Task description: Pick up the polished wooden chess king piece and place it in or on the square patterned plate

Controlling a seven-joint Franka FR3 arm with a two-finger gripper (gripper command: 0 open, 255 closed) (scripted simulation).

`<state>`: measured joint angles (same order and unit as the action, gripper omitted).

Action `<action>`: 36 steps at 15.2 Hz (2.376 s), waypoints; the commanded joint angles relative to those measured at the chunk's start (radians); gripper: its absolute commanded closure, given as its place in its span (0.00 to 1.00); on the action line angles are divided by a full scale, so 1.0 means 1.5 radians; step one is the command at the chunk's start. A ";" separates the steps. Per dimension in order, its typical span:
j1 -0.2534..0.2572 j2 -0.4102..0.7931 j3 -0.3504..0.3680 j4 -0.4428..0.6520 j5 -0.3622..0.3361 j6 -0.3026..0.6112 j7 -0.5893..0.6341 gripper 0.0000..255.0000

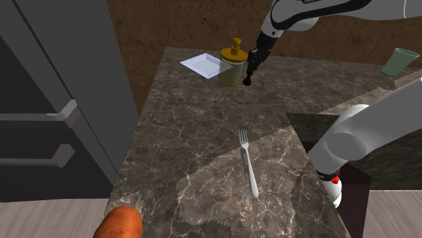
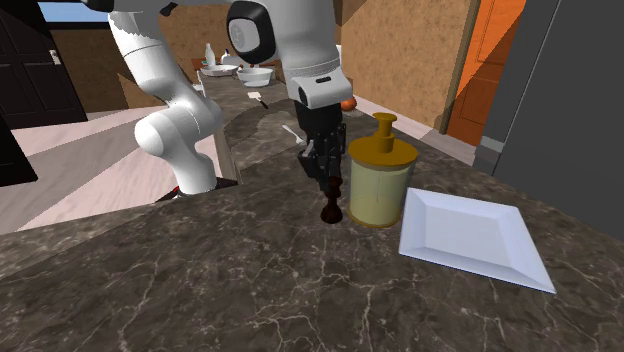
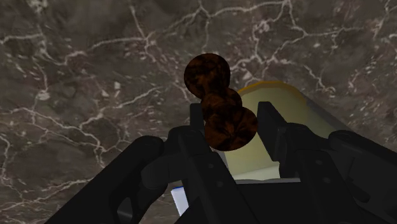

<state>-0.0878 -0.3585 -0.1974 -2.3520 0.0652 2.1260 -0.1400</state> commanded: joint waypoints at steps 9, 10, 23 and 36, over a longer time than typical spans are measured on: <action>0.000 -0.004 0.001 0.014 -0.002 -0.018 0.003 1.00; 0.000 -0.006 0.002 0.021 -0.002 -0.028 0.004 1.00; 0.000 -0.019 0.007 0.126 -0.007 -0.145 0.018 1.00; 0.031 0.261 0.024 0.473 0.039 -0.211 0.056 1.00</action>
<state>-0.0450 -0.0064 -0.1648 -1.6930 0.1177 1.8185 -0.0630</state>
